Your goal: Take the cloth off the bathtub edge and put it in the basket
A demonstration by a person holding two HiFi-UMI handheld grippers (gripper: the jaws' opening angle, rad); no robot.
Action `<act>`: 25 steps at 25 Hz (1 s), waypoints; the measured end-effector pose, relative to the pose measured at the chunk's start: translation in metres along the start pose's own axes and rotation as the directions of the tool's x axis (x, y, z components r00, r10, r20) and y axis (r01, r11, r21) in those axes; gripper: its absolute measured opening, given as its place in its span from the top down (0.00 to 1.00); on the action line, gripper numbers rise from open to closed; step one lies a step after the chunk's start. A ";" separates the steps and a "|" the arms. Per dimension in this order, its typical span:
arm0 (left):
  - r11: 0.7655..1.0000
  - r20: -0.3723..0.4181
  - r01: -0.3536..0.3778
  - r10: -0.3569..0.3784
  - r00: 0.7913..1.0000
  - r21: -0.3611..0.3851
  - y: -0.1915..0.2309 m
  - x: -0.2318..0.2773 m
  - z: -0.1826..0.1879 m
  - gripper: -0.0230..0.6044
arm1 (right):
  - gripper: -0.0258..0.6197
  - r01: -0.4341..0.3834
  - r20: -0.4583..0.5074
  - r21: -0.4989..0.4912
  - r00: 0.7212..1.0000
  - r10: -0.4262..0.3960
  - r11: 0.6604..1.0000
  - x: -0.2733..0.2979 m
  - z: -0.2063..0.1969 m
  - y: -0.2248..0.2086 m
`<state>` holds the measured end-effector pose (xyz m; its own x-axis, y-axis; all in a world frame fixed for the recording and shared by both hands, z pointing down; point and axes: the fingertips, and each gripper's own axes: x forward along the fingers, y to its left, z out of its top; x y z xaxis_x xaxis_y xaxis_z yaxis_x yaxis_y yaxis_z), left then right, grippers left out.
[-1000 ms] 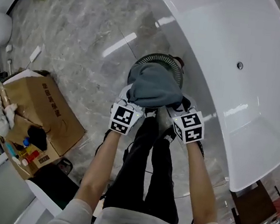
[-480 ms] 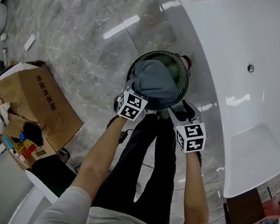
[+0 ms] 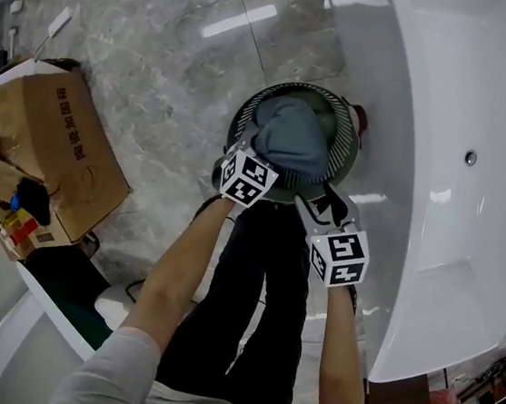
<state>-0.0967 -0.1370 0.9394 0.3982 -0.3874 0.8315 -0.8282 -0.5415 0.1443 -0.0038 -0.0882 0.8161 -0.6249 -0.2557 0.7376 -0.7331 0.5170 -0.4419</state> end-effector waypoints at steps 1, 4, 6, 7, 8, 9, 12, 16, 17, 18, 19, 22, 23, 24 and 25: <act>1.000 -0.001 -0.003 0.003 1.000 -0.003 0.000 0.008 -0.004 0.72 | 0.60 -0.004 -0.001 -0.012 1.000 0.004 1.000 0.002 -0.002 -0.002; 1.000 -0.016 -0.008 0.008 1.000 -0.005 -0.002 0.034 -0.016 0.72 | 0.60 -0.013 0.014 -0.033 1.000 0.013 0.999 0.007 -0.005 -0.009; 1.000 -0.020 -0.003 0.003 1.000 -0.002 -0.002 0.053 -0.022 0.72 | 0.60 -0.028 0.024 -0.021 0.999 0.029 0.999 0.015 -0.011 -0.016; 1.000 -0.020 -0.002 0.002 1.000 0.000 -0.002 0.062 -0.025 0.72 | 0.60 -0.040 0.023 -0.018 0.999 0.040 0.999 0.022 -0.014 -0.018; 1.000 -0.020 0.000 0.000 1.000 0.003 -0.002 0.071 -0.027 0.72 | 0.60 -0.050 0.019 -0.022 0.999 0.050 0.999 0.029 -0.018 -0.021; 1.000 -0.020 0.002 -0.002 1.000 0.007 -0.002 0.080 -0.030 0.72 | 0.60 -0.058 0.016 -0.030 0.998 0.059 0.998 0.036 -0.021 -0.023; 1.000 -0.018 0.008 -0.007 1.000 0.009 -0.002 0.103 -0.035 0.72 | 0.60 -0.070 0.018 -0.056 0.997 0.071 0.996 0.052 -0.025 -0.030; 0.999 -0.006 0.035 -0.035 0.999 0.016 -0.005 0.111 -0.036 0.62 | 0.60 -0.054 0.020 -0.055 0.998 0.055 0.997 0.059 -0.029 -0.040; 0.999 -0.002 0.047 -0.047 0.999 0.027 -0.007 0.108 -0.033 0.61 | 0.60 -0.047 0.021 -0.048 0.999 0.048 0.998 0.057 -0.029 -0.041; 0.998 -0.001 0.058 -0.058 0.998 0.039 -0.011 0.104 -0.032 0.59 | 0.60 -0.041 0.022 -0.043 0.999 0.042 0.998 0.053 -0.030 -0.039; 0.997 -0.001 0.067 -0.067 0.998 0.049 -0.015 0.098 -0.031 0.57 | 0.60 -0.038 0.022 -0.041 0.999 0.039 0.998 0.049 -0.031 -0.036; 0.996 -0.005 0.075 -0.074 0.997 0.058 -0.020 0.078 -0.030 0.56 | 0.60 -0.039 0.023 -0.047 0.999 0.040 0.998 0.038 -0.029 -0.018; 0.996 0.000 0.070 -0.070 0.998 0.053 -0.019 0.070 -0.028 0.56 | 0.60 -0.039 0.023 -0.048 0.999 0.040 0.998 0.034 -0.028 -0.012; 0.997 0.010 0.064 -0.065 0.998 0.049 -0.018 0.060 -0.024 0.56 | 0.60 -0.034 0.023 -0.047 0.999 0.036 0.998 0.030 -0.027 -0.008; 0.997 0.022 0.059 -0.060 0.998 0.048 -0.018 0.050 -0.018 0.56 | 0.60 -0.026 0.021 -0.043 0.999 0.027 0.999 0.025 -0.027 -0.004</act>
<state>-0.0693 -0.1334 0.9885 0.4559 -0.3702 0.8094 -0.7833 -0.5987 0.1674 -0.0096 -0.0746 0.8500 -0.6501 -0.2585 0.7146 -0.7042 0.5583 -0.4386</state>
